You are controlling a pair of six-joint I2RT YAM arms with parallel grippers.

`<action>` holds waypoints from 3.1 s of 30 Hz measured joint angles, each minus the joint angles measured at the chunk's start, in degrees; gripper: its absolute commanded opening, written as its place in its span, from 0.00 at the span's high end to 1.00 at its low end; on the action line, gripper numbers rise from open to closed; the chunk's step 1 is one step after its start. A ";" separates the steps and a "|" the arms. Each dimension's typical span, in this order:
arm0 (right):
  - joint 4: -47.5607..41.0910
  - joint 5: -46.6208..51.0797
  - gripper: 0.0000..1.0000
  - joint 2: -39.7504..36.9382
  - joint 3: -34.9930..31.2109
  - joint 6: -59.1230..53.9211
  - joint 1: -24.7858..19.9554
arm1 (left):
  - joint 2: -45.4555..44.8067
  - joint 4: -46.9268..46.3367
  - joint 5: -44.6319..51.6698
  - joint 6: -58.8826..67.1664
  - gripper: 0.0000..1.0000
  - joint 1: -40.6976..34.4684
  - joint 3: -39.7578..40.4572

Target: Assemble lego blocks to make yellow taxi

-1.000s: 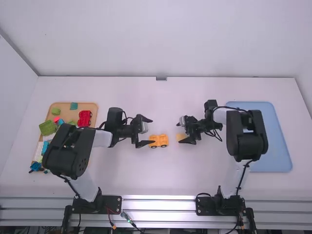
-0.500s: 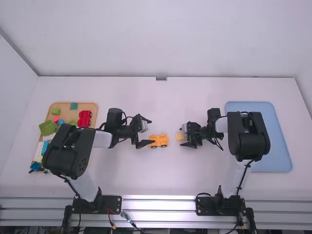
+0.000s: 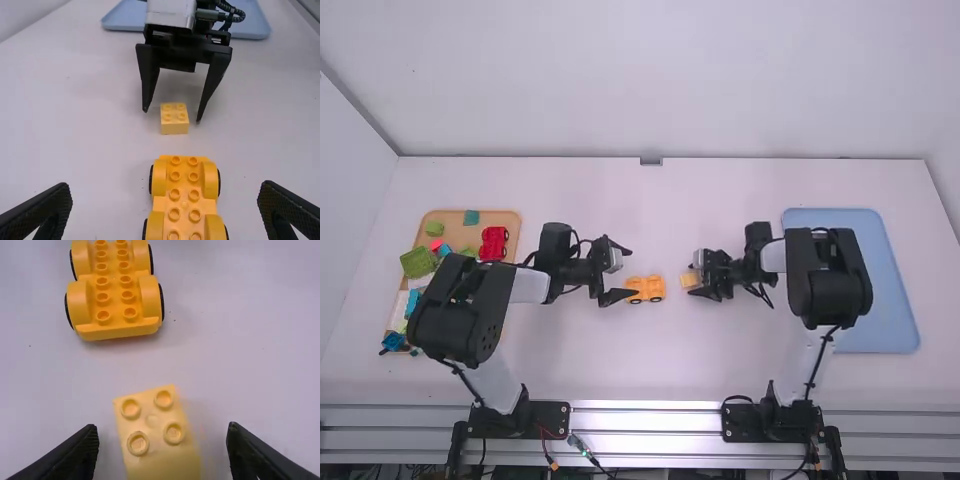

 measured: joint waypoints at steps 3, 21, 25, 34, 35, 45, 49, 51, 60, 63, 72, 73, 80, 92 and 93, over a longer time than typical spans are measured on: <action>-2.10 -1.49 0.41 1.53 0.92 0.26 0.00 | 0.00 0.02 0.00 0.00 0.01 -0.11 0.00; -6.99 -1.81 0.85 2.03 2.97 -2.69 0.00 | 0.02 -5.70 -2.05 3.56 0.01 -0.87 0.00; -8.15 -2.86 0.85 2.03 2.99 -2.73 0.00 | 2.45 -2.08 -4.22 4.72 0.01 -3.10 0.11; -21.92 -3.78 0.84 0.07 7.32 -6.03 0.90 | 12.15 3.69 -7.41 3.41 0.00 -5.20 2.01; -22.82 -3.93 0.84 -0.48 7.80 -6.91 1.42 | 12.98 3.39 -7.52 3.41 0.02 -5.27 2.60; -18.45 -4.48 0.84 -1.20 9.33 -4.31 8.13 | 16.02 3.13 -7.80 3.37 0.40 -6.03 5.68; -15.45 -3.96 0.84 -1.20 9.33 0.07 11.17 | 16.02 2.99 -7.78 5.49 0.44 -6.49 5.66; -14.43 -3.34 0.85 -1.20 9.33 1.97 12.35 | 16.02 3.02 -7.74 6.08 0.45 -6.49 5.62; -13.75 0.66 0.88 -1.20 9.33 6.27 15.10 | 16.02 2.80 -7.63 6.45 0.43 -6.47 5.64; -12.50 0.61 0.88 -1.20 9.33 7.74 14.73 | 16.02 1.92 -7.26 6.49 0.44 -6.47 5.64; -11.76 -0.11 0.89 -1.20 9.27 9.01 12.98 | 16.02 0.22 -7.28 7.13 0.42 -6.47 6.49; -10.69 -0.20 0.89 -1.20 9.03 9.40 13.18 | 16.02 0.37 -7.48 7.02 0.42 -6.45 6.51; -5.46 -0.44 0.89 -1.92 6.88 12.07 14.05 | 16.02 0.15 -7.63 6.95 0.42 -6.47 6.75; 2.10 0.17 0.91 -3.08 3.28 17.49 14.78 | 16.02 0.17 -7.72 6.93 0.42 -6.45 6.78; 1.99 0.81 0.91 -3.30 3.28 17.90 14.95 | 16.02 0.15 -7.61 6.93 0.42 -6.47 6.75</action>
